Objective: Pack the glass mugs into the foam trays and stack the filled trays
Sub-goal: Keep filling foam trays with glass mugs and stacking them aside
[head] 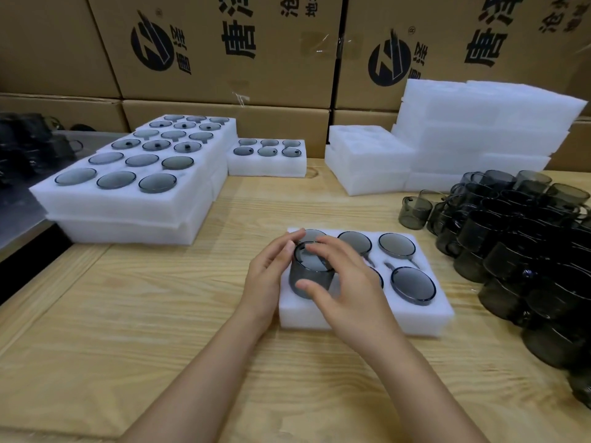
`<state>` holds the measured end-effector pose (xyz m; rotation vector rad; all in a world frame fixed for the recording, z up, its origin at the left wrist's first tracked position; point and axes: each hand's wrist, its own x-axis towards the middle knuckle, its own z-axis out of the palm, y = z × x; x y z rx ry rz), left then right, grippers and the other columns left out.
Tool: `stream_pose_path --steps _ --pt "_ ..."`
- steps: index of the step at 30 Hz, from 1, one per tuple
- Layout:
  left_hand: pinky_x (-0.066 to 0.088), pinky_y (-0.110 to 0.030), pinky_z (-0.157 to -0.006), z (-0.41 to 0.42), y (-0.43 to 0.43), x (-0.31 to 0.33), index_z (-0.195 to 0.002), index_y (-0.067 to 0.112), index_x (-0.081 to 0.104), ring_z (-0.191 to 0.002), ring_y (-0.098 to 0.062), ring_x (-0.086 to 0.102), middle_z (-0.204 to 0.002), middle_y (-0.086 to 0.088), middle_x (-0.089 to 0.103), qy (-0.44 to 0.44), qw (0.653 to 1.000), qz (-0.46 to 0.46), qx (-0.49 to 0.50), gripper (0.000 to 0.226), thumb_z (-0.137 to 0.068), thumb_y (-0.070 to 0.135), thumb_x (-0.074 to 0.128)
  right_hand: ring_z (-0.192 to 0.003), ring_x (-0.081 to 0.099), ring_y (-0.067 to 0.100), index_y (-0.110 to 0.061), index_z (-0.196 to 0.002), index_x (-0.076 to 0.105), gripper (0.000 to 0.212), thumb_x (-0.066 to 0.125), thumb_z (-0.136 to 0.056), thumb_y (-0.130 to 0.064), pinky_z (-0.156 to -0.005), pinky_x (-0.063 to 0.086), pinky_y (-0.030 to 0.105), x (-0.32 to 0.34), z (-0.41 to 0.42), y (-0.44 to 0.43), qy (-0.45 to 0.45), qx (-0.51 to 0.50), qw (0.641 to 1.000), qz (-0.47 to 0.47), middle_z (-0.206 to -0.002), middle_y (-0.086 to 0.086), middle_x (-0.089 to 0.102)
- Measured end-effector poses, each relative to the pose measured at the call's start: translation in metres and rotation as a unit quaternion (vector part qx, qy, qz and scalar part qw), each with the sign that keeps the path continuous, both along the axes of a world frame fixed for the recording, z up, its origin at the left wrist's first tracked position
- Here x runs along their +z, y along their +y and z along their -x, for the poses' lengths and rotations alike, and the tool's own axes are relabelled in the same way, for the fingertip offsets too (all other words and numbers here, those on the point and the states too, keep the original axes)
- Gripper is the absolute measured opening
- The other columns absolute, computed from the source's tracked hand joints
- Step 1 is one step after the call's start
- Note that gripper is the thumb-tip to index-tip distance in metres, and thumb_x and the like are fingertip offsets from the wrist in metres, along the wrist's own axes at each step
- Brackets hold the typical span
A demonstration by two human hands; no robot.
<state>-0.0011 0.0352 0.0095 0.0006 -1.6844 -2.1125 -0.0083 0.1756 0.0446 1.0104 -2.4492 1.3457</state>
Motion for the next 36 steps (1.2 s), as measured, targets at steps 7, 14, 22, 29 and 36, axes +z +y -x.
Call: stream_pose_path --steps 7,14,22,29,36 --pt "0.039 -0.011 -0.096 0.003 -0.002 -0.002 -0.093 0.008 0.072 -0.124 0.003 0.049 -0.111 0.006 0.071 -0.016 1.000 0.022 0.014 0.020 -0.092 0.007 0.052 -0.128 0.033 0.011 -0.023 -0.141 0.038 0.055 0.058 -0.090 -0.027 -0.101 0.022 0.013 -0.003 -0.002 -0.004 0.066 -0.003 0.988 -0.138 -0.143 -0.013 0.034" --pt "0.036 -0.015 -0.102 -0.001 0.000 -0.002 -0.096 0.019 0.072 -0.133 0.001 0.038 -0.108 0.009 0.071 -0.033 0.994 0.099 0.031 0.029 -0.089 -0.005 0.057 -0.144 0.001 0.004 -0.018 -0.151 0.011 0.065 0.021 -0.096 -0.053 -0.113 -0.017 0.026 -0.008 -0.002 0.006 0.132 -0.011 0.943 -0.306 -0.158 -0.006 0.009" --pt "0.039 -0.027 -0.107 -0.002 0.003 -0.001 -0.121 0.036 0.060 -0.134 -0.005 0.041 -0.142 0.013 0.048 -0.038 0.998 -0.034 -0.039 0.058 -0.089 -0.011 0.049 -0.145 0.006 0.010 -0.016 -0.150 0.016 0.086 0.008 -0.083 -0.068 -0.116 -0.012 0.034 0.000 -0.004 -0.003 0.076 -0.008 0.925 -0.371 -0.157 0.001 0.018" --pt "0.046 -0.025 -0.096 0.001 0.002 -0.005 -0.130 0.021 0.052 -0.126 -0.009 0.051 -0.137 0.001 0.053 -0.053 0.979 -0.195 0.007 0.037 -0.098 0.009 0.038 -0.143 -0.020 0.014 -0.023 -0.151 -0.006 0.071 0.004 -0.091 -0.062 -0.114 -0.013 0.049 0.003 0.018 -0.040 0.020 -0.063 0.917 -0.393 -0.158 -0.001 -0.015" --pt "0.050 -0.012 -0.078 0.006 0.002 -0.009 -0.123 0.024 0.058 -0.110 0.002 0.060 -0.126 0.009 0.061 -0.089 0.987 -0.136 0.011 0.029 -0.096 0.024 0.048 -0.142 -0.024 0.017 -0.020 -0.149 -0.013 0.072 0.006 -0.091 -0.060 -0.112 -0.015 0.054 -0.004 0.026 -0.043 0.005 -0.050 0.892 -0.448 -0.156 -0.003 -0.021"
